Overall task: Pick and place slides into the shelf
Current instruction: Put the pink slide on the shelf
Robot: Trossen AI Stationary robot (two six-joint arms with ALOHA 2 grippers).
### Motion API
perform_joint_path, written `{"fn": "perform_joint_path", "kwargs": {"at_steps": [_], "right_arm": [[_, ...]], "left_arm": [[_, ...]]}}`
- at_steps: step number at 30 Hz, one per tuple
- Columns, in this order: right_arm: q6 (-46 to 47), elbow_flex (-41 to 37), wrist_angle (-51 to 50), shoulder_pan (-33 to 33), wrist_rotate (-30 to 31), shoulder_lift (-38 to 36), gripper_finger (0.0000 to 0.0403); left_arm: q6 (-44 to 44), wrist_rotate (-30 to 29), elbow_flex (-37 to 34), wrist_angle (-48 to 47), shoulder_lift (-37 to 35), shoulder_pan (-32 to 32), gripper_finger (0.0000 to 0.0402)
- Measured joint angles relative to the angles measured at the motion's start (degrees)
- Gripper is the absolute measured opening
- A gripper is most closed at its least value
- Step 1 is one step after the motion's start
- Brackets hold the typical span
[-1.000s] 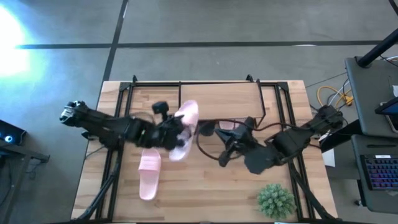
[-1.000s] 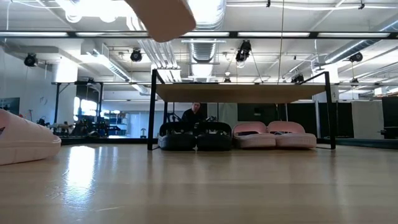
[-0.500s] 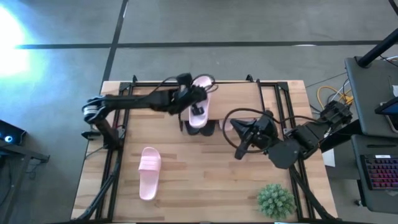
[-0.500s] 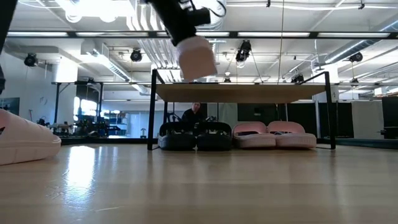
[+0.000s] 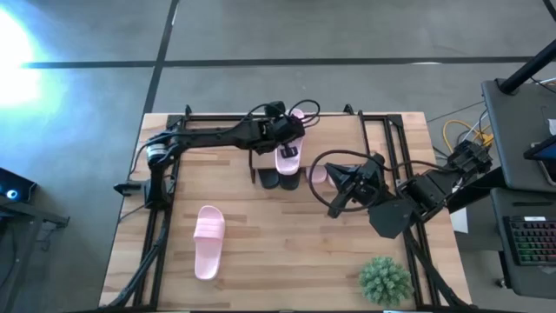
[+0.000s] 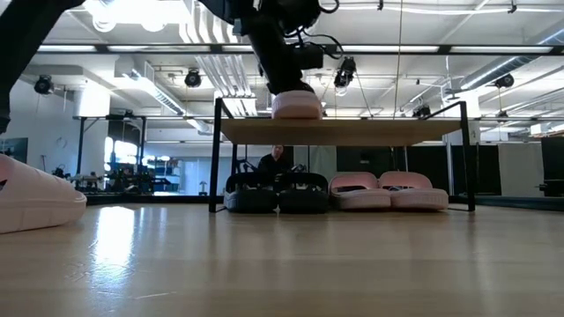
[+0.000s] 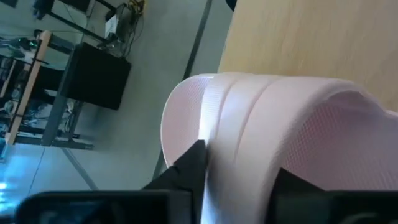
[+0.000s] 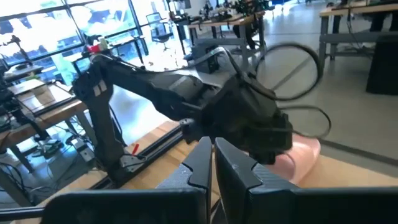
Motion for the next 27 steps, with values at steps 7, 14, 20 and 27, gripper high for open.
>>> {"fn": "perform_joint_path", "kwargs": {"at_steps": [7, 14, 20, 27], "right_arm": [[9.81, -1.03, -7.61, 0.0, -0.08, 0.0, 0.0013], [11.51, -2.27, -8.31, 0.0, -0.79, 0.0, 0.0013], [11.54, -2.32, -9.2, 0.44, -3.06, -0.01, 0.0013], [11.55, -2.46, -11.28, 1.32, -3.58, -0.02, 0.0013]], "left_arm": [[-2.58, 4.53, 1.57, -5.01, -0.59, 0.01, 0.0155], [-5.64, 11.43, 2.52, -9.88, -6.01, -3.59, 0.0195], [-14.5, 13.61, 2.15, -24.19, -15.81, -10.31, 0.0197], [-21.26, 11.97, -11.61, -36.09, -31.57, -31.45, 0.0182]]}}
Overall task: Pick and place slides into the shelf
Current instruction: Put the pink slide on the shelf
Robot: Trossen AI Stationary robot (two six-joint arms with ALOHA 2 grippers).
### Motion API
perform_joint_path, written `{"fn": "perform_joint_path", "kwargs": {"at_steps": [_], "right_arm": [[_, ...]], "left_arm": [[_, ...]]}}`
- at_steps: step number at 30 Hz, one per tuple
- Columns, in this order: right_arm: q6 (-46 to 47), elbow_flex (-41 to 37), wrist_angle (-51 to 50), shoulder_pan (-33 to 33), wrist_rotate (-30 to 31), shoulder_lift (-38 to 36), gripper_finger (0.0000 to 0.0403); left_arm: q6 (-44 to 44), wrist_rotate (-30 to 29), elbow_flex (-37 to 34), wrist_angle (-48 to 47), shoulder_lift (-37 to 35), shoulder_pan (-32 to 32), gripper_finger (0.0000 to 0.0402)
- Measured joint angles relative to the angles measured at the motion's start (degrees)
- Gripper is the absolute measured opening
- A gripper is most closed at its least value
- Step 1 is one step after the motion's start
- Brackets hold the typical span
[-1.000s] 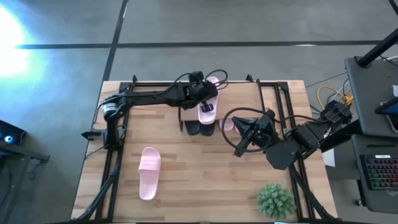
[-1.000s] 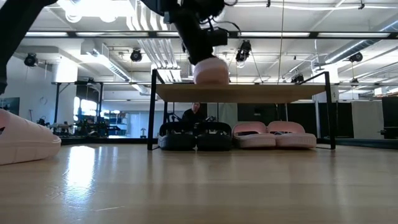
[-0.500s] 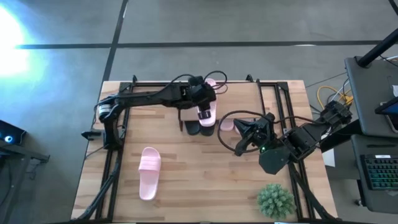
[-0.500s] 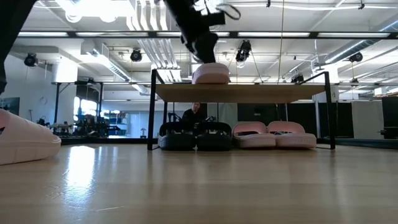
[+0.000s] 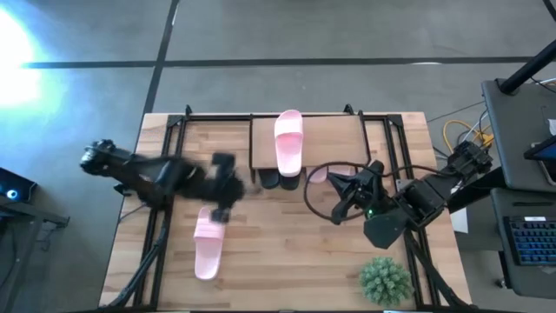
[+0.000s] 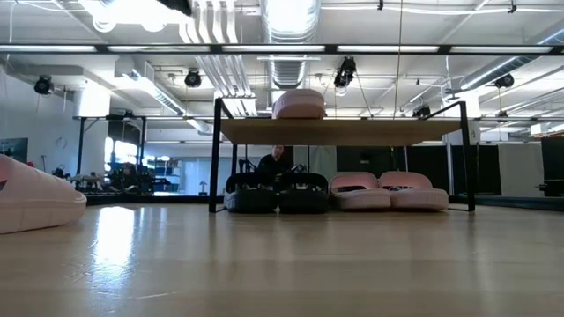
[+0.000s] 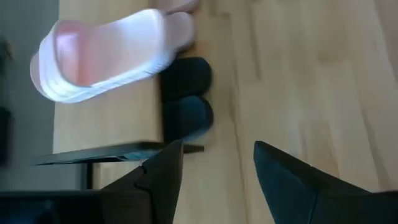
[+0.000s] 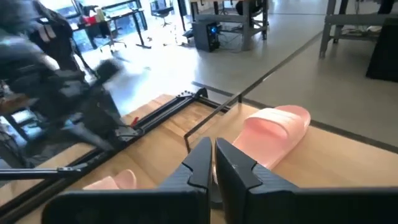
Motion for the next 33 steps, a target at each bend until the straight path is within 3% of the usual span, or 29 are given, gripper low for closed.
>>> {"fn": "perform_joint_path", "kwargs": {"at_steps": [2, 6, 11, 14, 18, 25, 29, 33], "right_arm": [[-0.02, -0.07, -0.98, -0.04, 0.0, 0.02, 0.0013], [-0.03, -0.14, -1.36, -0.03, -0.77, 0.02, 0.0013], [-0.02, -0.25, -2.55, 0.0, -3.63, 0.04, 0.0013], [-0.02, -0.99, -2.51, -0.29, -10.58, 0.08, 0.0013], [1.35, -2.13, -2.43, -1.03, -22.23, 2.28, 0.0013], [7.47, -2.86, -1.75, -1.05, -22.66, 8.53, 0.0013], [7.81, -2.89, 0.91, -1.05, -22.99, 11.46, 0.0013], [7.67, -2.89, 3.83, -1.03, -24.02, 12.52, 0.0013]], "left_arm": [[-4.72, -4.32, -4.69, -0.25, -3.02, -7.15, 0.0175], [-24.71, -6.84, -10.42, -0.76, -5.65, -17.92, 0.0165], [-34.04, -7.78, -13.31, -1.37, -2.06, -27.41, 0.0164], [-34.96, -5.52, -13.76, -3.72, 1.7, -30.36, 0.0164], [-43.44, 2.47, -13.85, -7.53, 5.71, -33.32, 0.0163], [-68.06, 14.9, -17.58, -21.08, 9.87, -36.2, 0.0163], [-70.7, 19.69, -23.37, -14.47, 8.04, -36.8, 0.0163], [-71.74, 20.11, -30.67, -5.69, 5.76, -36.82, 0.0163]]}}
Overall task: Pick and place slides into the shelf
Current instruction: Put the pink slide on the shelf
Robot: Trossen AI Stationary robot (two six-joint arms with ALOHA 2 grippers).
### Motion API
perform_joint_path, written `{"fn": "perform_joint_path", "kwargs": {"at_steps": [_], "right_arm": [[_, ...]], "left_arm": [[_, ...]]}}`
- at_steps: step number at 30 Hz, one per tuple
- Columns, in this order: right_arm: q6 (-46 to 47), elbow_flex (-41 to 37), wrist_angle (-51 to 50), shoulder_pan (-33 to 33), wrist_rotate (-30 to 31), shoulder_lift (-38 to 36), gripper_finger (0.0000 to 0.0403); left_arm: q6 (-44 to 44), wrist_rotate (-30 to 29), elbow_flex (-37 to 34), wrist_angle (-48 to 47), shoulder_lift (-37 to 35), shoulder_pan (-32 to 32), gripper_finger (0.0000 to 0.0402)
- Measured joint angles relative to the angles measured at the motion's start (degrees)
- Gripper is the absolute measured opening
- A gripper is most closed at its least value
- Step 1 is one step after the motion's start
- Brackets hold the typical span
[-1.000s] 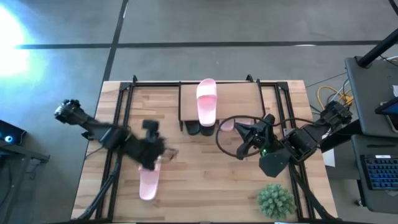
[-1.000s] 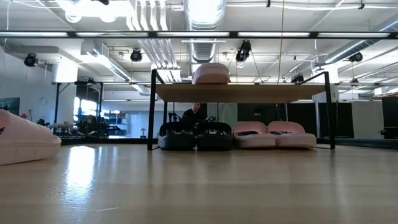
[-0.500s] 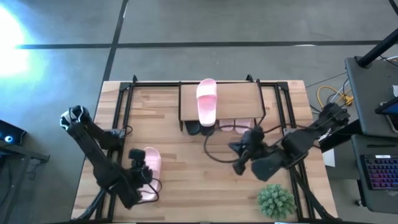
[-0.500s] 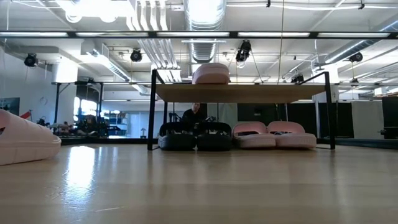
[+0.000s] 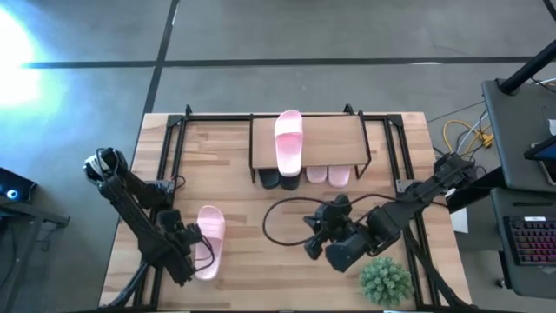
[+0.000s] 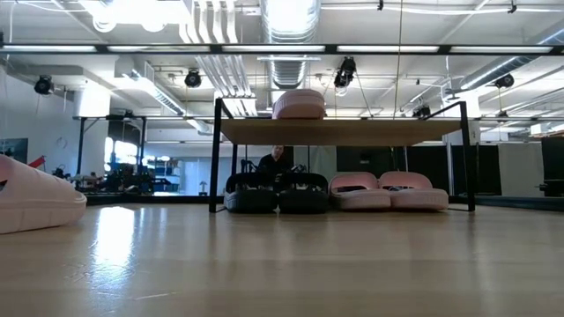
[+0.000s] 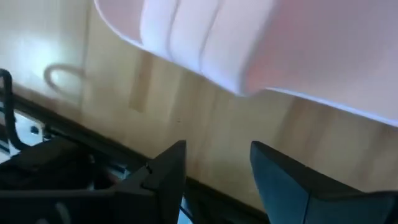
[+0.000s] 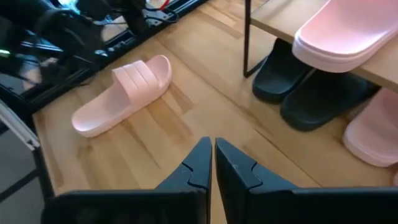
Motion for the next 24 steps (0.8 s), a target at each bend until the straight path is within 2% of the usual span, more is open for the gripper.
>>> {"fn": "perform_joint_path", "kwargs": {"at_steps": [6, 11, 13, 16, 18, 20, 22, 24], "right_arm": [[-0.04, 0.0, 3.26, 0.11, -0.02, 0.25, 0.0013], [1.37, 0.0, 3.35, 0.11, -0.04, 0.25, 0.0013], [2.23, 0.0, 3.33, 0.11, -0.02, 0.25, 0.0013], [2.8, 0.0, 3.37, 0.11, -0.02, 0.25, 0.0013], [2.82, 0.0, 3.42, -0.01, -0.01, 0.25, 0.0013], [3.05, 0.0, 3.55, -0.14, 0.0, 0.25, 0.0013], [3.95, 0.0, 3.59, -0.28, 0.02, 0.25, 0.0013], [4.42, 0.0, 3.71, -0.3, 0.01, 0.25, 0.0013]], "left_arm": [[-0.03, -0.95, -9.95, 4.29, -3.14, 0.15, 0.0163], [5.47, -1.02, -16.84, 23.47, -6.59, 1.42, 0.0163], [8.85, -3.05, -16.93, 26.42, -6.8, 3.34, 0.0163], [17.18, -13.51, -15.12, 27.95, -6.31, 7.26, 0.0163], [25.1, -20.59, -14.55, 34.6, -5.8, 11.05, 0.0163], [34.36, -21.43, -14.58, 45.1, -5.0, 15.87, 0.0163], [41.44, -18.82, -14.7, 54.28, -3.21, 20.96, 0.0163], [45.09, -16.02, -14.32, 57.73, -0.83, 25.53, 0.0163]]}}
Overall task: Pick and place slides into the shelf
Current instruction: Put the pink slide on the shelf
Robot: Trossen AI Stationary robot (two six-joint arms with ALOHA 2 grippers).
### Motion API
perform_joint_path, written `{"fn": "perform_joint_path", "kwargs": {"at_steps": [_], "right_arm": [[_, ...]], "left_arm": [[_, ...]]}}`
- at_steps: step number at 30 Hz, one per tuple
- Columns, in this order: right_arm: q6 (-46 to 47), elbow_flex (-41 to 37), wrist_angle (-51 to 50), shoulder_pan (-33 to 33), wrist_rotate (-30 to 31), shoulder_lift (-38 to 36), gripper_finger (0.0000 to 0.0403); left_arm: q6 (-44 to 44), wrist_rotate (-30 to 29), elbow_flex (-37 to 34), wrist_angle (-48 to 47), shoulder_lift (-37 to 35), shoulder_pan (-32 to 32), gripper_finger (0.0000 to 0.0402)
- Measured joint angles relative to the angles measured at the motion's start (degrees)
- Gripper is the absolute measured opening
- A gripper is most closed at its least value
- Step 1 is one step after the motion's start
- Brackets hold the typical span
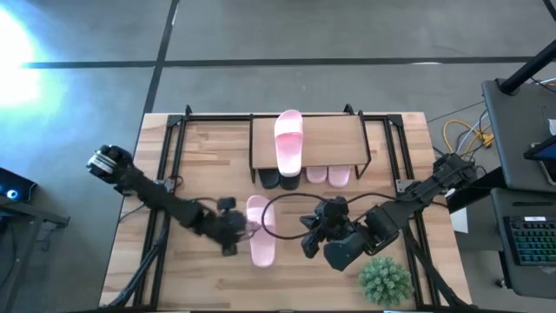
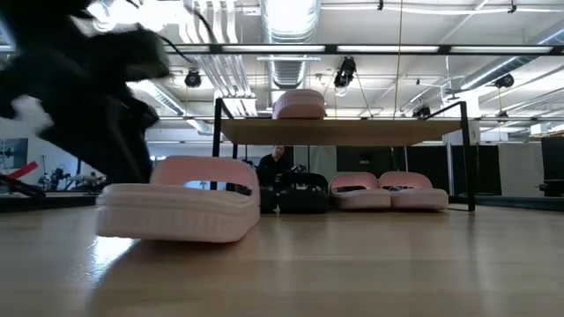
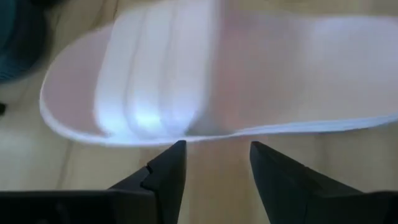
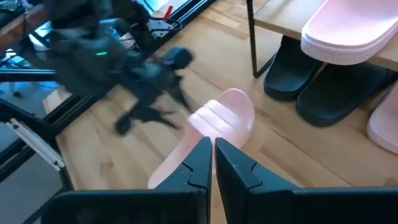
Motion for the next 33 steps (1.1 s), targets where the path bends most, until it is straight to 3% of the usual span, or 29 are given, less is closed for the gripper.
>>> {"fn": "perform_joint_path", "kwargs": {"at_steps": [5, 10, 14, 18, 24, 33], "right_arm": [[-1.62, -0.07, 1.05, 0.02, -5.49, 0.44, 0.0013], [-8.79, -0.72, 0.86, -0.64, -14.95, 4.81, 0.0013], [-16.83, -0.72, 3.06, -2.51, -19.01, 10.3, 0.0013], [-23.08, -0.76, 10.9, -4.64, -19.66, 15.71, 0.0013], [-28.24, 2.78, 15.34, -6.97, -19.99, 21.9, 0.0019], [-34.24, 3.82, 14.23, -9.98, -18.31, 26.62, 0.0116]], "left_arm": [[0.26, 2.91, 4.08, -6.21, 1.73, 4.85, 0.0163], [-0.77, 3.89, 8.14, -17.18, -3.75, 1.89, 0.0163], [-8.97, 4.41, 8.93, -25.63, -9.88, -2.08, 0.0163], [-21.23, 2.93, 8.58, -32.4, -15.19, -6.59, 0.0163], [-34.97, -9.06, 8.58, -39.09, -18.07, -13.98, 0.0163], [-39.09, -9.3, 8.58, -43.23, -16.0, -17.31, 0.0163]]}}
